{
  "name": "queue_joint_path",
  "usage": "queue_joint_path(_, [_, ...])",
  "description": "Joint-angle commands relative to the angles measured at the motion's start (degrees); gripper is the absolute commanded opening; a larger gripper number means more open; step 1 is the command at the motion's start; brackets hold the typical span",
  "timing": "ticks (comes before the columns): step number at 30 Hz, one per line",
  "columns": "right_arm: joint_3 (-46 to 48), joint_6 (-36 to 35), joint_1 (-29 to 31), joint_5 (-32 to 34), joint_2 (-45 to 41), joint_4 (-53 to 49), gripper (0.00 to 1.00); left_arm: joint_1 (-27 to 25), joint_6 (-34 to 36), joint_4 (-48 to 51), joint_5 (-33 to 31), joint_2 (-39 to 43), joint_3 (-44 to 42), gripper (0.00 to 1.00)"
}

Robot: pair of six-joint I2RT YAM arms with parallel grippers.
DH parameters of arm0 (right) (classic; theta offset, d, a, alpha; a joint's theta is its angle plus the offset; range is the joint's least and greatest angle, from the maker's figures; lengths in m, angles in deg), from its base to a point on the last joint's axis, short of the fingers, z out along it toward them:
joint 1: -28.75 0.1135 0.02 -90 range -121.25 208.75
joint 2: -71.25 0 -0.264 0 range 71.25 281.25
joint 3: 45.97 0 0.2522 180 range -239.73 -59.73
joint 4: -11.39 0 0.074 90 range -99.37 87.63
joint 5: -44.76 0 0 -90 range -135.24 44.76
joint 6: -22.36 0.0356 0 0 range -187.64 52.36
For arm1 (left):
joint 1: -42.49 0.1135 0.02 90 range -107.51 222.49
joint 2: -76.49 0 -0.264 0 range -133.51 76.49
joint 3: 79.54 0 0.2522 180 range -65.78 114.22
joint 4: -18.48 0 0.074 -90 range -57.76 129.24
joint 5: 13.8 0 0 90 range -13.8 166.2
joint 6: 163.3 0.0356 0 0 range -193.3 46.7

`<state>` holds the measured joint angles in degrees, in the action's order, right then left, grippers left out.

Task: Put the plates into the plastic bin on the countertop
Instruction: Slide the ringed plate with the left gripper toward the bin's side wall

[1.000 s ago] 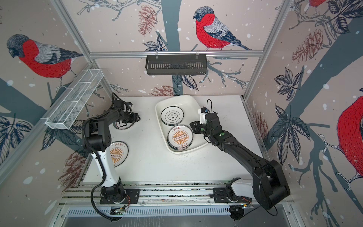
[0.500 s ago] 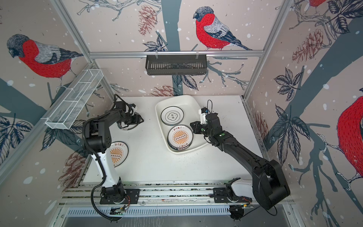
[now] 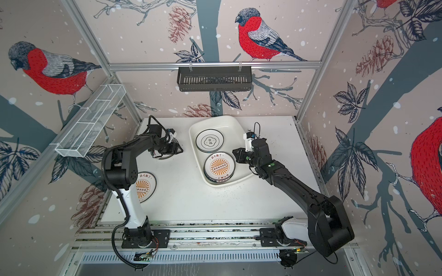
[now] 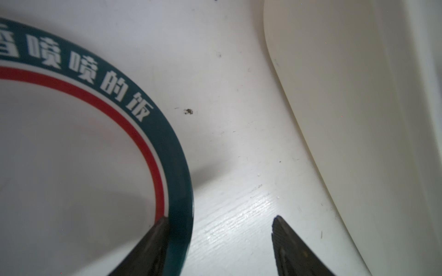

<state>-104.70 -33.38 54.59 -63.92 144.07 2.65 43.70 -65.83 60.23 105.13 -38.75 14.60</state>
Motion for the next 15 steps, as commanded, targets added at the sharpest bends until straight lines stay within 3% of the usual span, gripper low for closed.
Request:
queue_joint_path(1, [0.1,0.1,-0.1,-0.2,-0.5,2.1,0.17,0.6,0.4,0.9,-0.7,1.8,0.3,0.71])
queue_joint_path(15, [0.2,1.0,-0.1,-0.8,-0.7,4.3,0.18,10.3,-5.0,1.0,0.2,6.3,1.4,0.76])
